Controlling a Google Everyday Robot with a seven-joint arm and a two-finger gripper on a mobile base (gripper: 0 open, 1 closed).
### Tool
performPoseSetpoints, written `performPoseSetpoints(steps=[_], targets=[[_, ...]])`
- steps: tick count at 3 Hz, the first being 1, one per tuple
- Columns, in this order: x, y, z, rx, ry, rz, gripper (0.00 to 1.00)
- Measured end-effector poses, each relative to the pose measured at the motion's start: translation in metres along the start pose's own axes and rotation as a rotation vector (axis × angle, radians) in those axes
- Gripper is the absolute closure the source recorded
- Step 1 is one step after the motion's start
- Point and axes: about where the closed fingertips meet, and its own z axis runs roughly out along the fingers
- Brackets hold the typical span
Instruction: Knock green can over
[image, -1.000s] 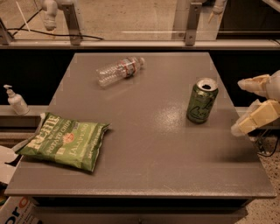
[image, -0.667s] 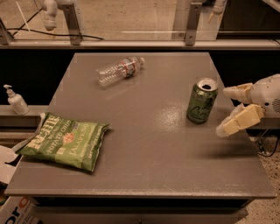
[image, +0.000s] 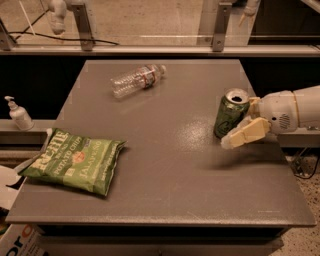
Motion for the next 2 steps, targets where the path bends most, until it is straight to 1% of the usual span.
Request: performPoseSetpoints(steps=[1,2], targets=[[-0.022,-0.005,0.014,-0.037,-0.105,-0.058,0.18],[-0.036,-0.005,0.016,-0.058,-0.158,-0.109,0.41]])
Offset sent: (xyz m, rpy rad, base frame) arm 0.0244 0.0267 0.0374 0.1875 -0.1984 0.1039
